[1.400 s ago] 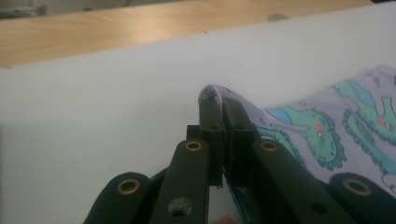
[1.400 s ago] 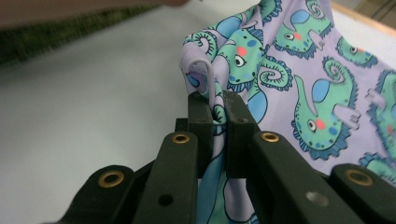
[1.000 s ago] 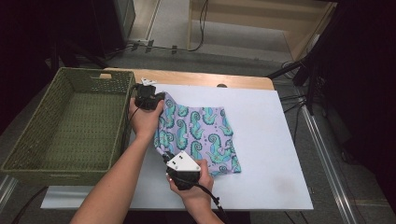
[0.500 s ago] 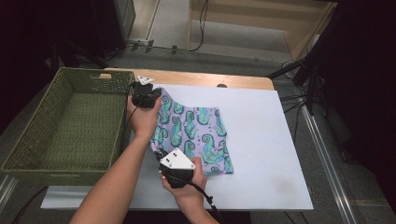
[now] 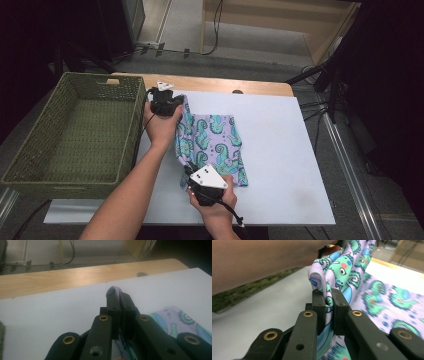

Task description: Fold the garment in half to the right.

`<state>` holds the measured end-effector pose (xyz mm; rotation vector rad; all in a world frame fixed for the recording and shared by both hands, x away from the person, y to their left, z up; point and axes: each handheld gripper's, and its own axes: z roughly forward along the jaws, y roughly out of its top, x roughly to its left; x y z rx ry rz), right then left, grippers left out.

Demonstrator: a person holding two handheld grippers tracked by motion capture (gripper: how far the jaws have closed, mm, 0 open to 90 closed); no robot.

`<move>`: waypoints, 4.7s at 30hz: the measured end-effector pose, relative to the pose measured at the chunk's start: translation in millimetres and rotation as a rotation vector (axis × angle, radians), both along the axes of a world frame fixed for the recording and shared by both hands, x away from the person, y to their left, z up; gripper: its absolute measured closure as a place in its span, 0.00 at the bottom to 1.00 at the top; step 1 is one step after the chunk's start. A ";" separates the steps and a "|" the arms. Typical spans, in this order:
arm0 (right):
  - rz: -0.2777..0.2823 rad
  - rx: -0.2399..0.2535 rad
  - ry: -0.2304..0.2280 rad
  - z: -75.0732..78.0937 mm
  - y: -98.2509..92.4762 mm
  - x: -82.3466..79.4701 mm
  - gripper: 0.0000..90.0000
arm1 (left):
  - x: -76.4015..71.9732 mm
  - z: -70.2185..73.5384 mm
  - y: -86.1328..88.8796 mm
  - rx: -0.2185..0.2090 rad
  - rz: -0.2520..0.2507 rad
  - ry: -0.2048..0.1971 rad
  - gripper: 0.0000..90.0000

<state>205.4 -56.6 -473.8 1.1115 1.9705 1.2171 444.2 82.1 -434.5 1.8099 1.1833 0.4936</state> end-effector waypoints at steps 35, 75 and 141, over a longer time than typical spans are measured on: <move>-0.168 0.103 0.090 -36.2 -99.8 -16.7 0.89 | 13.5 -31.2 -99.5 0.001 -0.171 0.117 0.97; -0.183 0.102 0.329 -47.7 -163.6 3.5 0.92 | 24.4 -61.6 -49.3 -0.059 -0.086 0.259 0.56; -0.154 0.139 0.355 -47.3 -178.3 -1.5 0.98 | -115.7 -66.7 -25.1 0.049 -0.328 0.159 0.93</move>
